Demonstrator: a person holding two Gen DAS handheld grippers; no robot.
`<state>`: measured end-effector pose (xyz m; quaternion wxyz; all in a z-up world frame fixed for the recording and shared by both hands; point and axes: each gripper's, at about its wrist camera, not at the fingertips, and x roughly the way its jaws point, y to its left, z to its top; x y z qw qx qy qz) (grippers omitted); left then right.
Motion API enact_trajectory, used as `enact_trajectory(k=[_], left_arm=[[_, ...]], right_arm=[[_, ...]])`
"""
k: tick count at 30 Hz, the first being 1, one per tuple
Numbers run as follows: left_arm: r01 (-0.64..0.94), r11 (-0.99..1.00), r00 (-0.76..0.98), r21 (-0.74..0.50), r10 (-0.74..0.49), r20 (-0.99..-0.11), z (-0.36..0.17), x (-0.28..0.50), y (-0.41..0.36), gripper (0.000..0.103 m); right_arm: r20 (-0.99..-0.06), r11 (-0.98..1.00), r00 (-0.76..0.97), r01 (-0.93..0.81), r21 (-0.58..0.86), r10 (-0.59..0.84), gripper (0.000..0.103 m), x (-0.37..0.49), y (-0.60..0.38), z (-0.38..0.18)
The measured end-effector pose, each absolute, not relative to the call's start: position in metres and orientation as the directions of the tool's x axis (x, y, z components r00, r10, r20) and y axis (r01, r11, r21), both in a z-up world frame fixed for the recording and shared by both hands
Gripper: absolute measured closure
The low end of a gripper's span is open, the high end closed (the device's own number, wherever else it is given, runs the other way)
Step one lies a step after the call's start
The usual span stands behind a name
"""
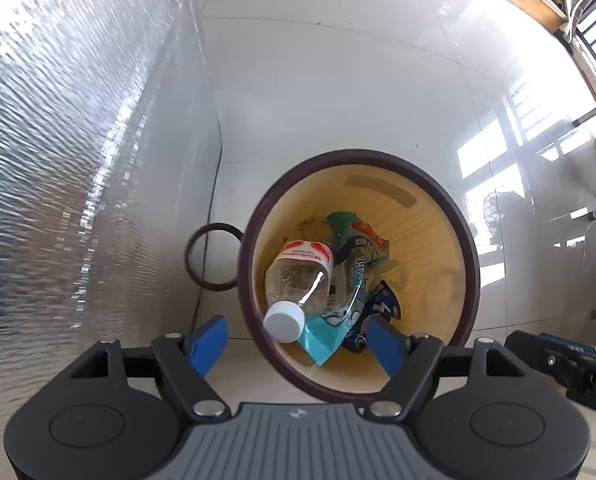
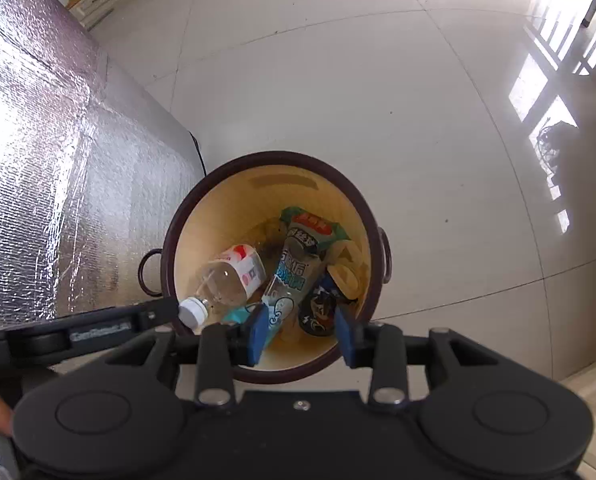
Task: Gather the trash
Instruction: 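Open the right gripper to drop the gold wrapper while the left gripper releases the bottle, then lift both open tools from the bin back to the table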
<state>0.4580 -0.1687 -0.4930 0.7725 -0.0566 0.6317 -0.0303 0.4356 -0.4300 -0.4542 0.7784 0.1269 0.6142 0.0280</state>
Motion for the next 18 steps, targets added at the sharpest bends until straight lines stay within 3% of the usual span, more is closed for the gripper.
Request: enact_trajectory(k=[2, 6, 11, 18], left_arm=[[-0.011, 0.994, 0.207, -0.107, -0.103, -0.973, -0.485, 0.455, -0.168, 0.022], [-0.003, 0.995, 0.21, -0.098, -0.095, -0.973, -0.469, 0.449, -0.164, 0.018], [0.0, 0.996, 0.214, -0.09, -0.088, -0.973, -0.458, 0.442, -0.163, 0.001], [-0.014, 0.998, 0.244, -0.062, -0.057, -0.968, -0.437, 0.43, -0.154, 0.0]], right_arm=[[-0.947, 0.968, 0.257, 0.111, 0.227, 0.193, 0.052, 0.434, -0.431, -0.449], [-0.943, 0.971, 0.281, 0.102, 0.216, 0.18, 0.045, 0.43, -0.432, -0.438], [-0.942, 0.977, 0.29, 0.076, 0.197, 0.167, 0.029, 0.424, -0.432, -0.425], [-0.943, 0.985, 0.307, 0.076, 0.157, 0.126, 0.003, 0.412, -0.435, -0.409]])
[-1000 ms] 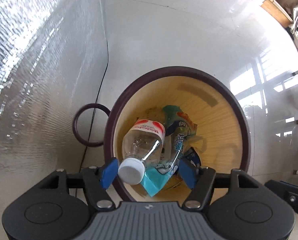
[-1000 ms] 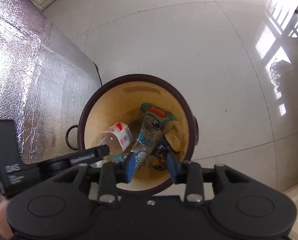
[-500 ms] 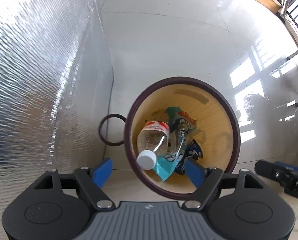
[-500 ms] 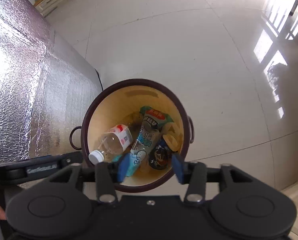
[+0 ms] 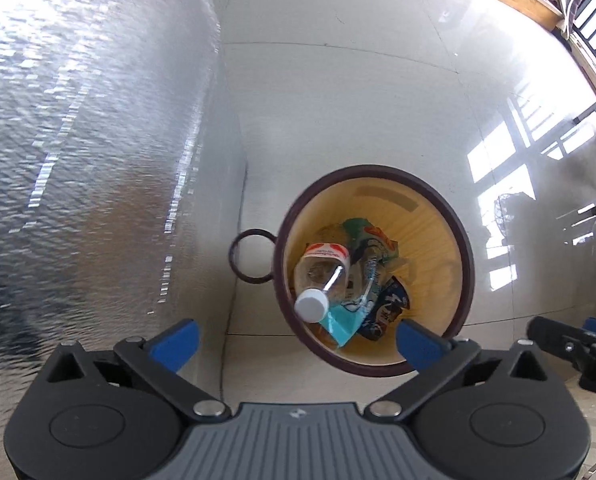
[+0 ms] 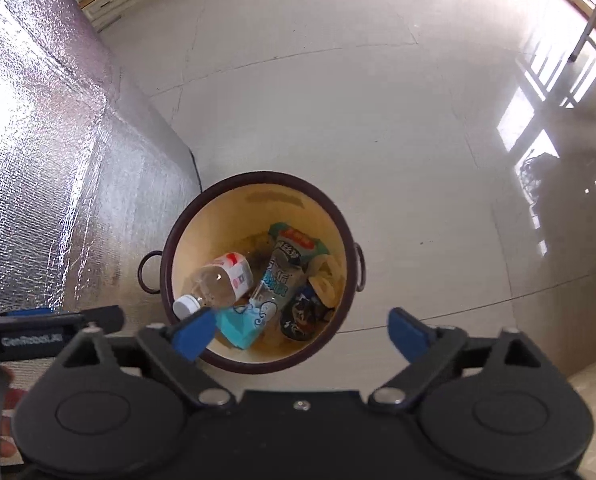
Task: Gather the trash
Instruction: 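Lift both open tools from the bin back to the table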
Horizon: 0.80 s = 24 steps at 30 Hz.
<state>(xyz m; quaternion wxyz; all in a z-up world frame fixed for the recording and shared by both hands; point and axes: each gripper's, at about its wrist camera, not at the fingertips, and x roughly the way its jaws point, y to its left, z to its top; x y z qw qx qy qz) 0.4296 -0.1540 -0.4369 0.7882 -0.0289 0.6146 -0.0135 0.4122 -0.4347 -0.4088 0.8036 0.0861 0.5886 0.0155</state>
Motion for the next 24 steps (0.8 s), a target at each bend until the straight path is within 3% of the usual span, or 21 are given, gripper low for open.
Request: enact_trajectory(k=[24], left_arm=[[0.053, 0.998, 0.37, -0.039, -0.056, -0.927, -0.34, 0.381, -0.157, 0.0]], right_arm=[[-0.922, 0.988, 0.383, 0.112, 0.111, 0.06, 0.0, 0.358, -0.434, -0.323]])
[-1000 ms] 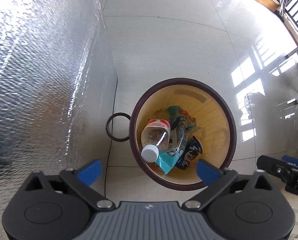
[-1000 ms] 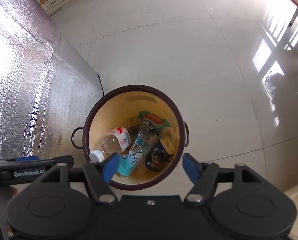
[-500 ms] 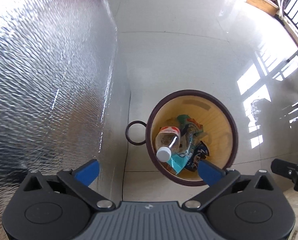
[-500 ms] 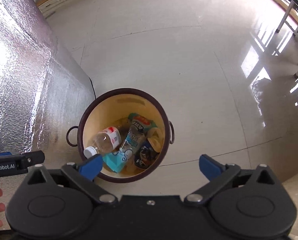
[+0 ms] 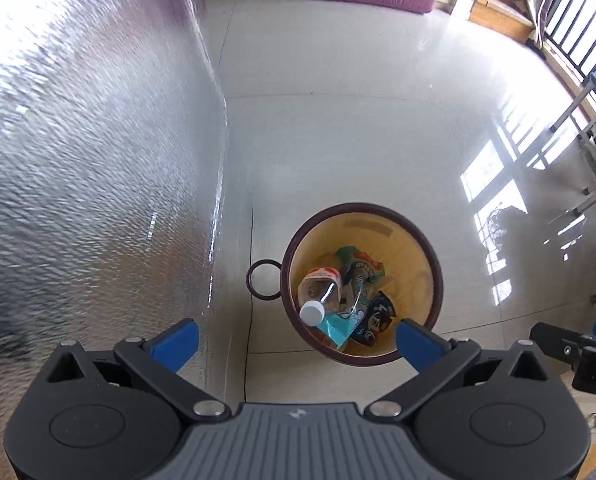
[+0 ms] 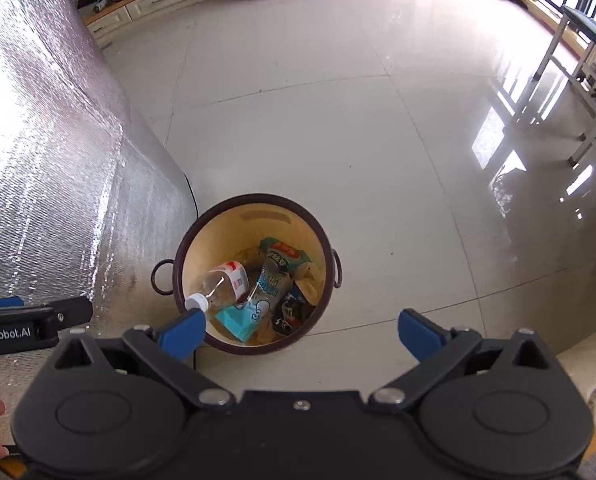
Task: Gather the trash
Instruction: 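Lift both open tools from the bin back to the table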
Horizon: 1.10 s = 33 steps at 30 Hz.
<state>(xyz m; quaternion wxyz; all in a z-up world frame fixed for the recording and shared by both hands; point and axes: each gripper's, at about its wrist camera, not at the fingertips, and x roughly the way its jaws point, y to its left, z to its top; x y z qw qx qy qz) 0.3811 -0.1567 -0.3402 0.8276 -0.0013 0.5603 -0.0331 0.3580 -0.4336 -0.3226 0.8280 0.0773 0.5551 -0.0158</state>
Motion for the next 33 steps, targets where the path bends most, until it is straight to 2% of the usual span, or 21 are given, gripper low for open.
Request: enact_trajectory(k=[15, 26, 33], left_arm=[[0.119, 0.989, 0.529, -0.089, -0.139, -0.837, -0.229, 0.322, -0.157, 0.0], [0.208, 0.967, 0.689, -0.15, -0.254, -0.679, -0.115, 0.278, -0.145, 0.0], [0.177, 0.972, 0.806, -0.157, -0.234, -0.544, -0.042, 0.26, -0.084, 0.0]], right_arm=[[-0.843, 0.988, 0.538, 0.131, 0.087, 0.003, 0.0, 0.292, -0.433, -0.208], [-0.726, 0.988, 0.686, 0.135, 0.075, -0.039, 0.0, 0.243, -0.421, -0.107], [-0.613, 0.993, 0.79, 0.084, 0.087, -0.014, 0.0, 0.241, -0.389, -0.04]])
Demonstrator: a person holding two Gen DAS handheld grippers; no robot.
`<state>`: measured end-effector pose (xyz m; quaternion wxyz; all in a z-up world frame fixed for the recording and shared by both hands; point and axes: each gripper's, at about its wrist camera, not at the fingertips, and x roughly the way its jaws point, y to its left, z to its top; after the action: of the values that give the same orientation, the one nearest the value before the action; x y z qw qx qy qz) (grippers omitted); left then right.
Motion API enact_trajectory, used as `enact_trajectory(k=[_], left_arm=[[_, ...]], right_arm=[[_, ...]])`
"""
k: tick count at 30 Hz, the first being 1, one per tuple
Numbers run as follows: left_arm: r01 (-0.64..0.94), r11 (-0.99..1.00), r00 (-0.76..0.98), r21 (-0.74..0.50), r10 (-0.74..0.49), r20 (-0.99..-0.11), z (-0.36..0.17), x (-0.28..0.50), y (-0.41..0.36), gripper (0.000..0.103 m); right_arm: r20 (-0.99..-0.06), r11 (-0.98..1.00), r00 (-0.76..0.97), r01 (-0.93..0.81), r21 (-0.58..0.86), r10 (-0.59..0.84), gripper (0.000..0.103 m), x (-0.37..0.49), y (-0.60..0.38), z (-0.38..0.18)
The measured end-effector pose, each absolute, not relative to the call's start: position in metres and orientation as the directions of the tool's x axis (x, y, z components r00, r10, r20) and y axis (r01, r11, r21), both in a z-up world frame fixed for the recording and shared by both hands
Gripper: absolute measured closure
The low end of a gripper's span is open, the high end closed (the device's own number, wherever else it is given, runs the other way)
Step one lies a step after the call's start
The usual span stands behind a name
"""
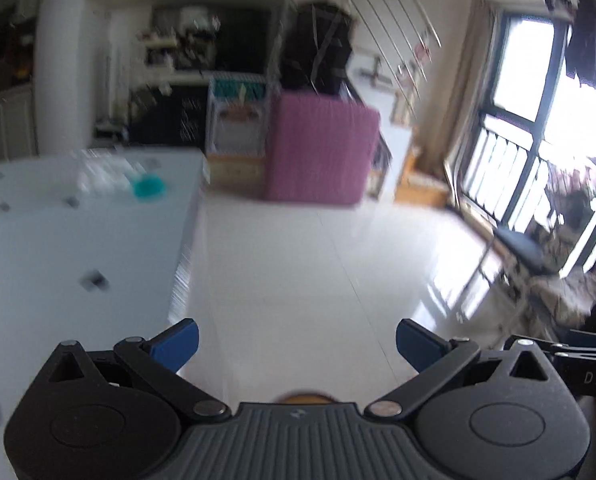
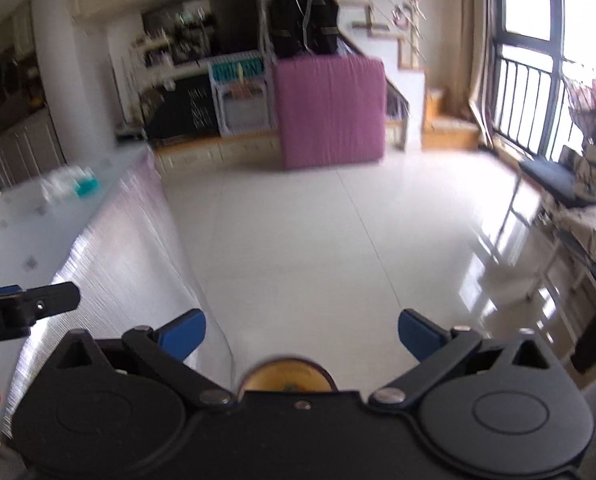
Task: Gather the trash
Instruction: 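Lift both open tools from the bin back to the table, then grasp the white tissue with the left gripper while the right gripper grasps the teal bottle cap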
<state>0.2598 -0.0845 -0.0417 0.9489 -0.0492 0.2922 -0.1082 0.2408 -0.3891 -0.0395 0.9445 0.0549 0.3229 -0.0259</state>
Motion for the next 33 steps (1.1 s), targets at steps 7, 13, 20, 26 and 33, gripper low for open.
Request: enact_trajectory(k=[7, 13, 20, 26, 33], left_arm=[[0.076, 0.99, 0.897, -0.115, -0.118, -0.425, 0.01, 0.262, 0.006, 0.0], [-0.003, 0.997, 0.927, -0.083, -0.029, -0.375, 0.029, 0.284, 0.08, 0.0], [-0.028, 0.997, 0.934, -0.067, 0.003, -0.358, 0.03, 0.34, 0.126, 0.0], [-0.019, 0.998, 0.912, -0.066, -0.01, -0.409, 0.013, 0.41, 0.136, 0.0], [0.001, 0.994, 0.864, -0.107, -0.055, -0.5, -0.017, 0.483, 0.136, 0.0]], right_arm=[[-0.522, 0.993, 0.849, -0.019, 0.115, 0.077, 0.0, 0.27, -0.319, 0.003], [-0.455, 0.984, 0.874, -0.129, 0.123, 0.171, 0.0, 0.312, -0.247, 0.02], [-0.388, 0.963, 0.882, -0.229, 0.14, 0.266, 0.0, 0.372, -0.185, 0.02], [-0.433, 0.95, 0.845, -0.281, 0.139, 0.314, 0.0, 0.435, -0.155, 0.0], [-0.488, 0.935, 0.803, -0.343, 0.091, 0.342, 0.0, 0.493, -0.128, -0.028]])
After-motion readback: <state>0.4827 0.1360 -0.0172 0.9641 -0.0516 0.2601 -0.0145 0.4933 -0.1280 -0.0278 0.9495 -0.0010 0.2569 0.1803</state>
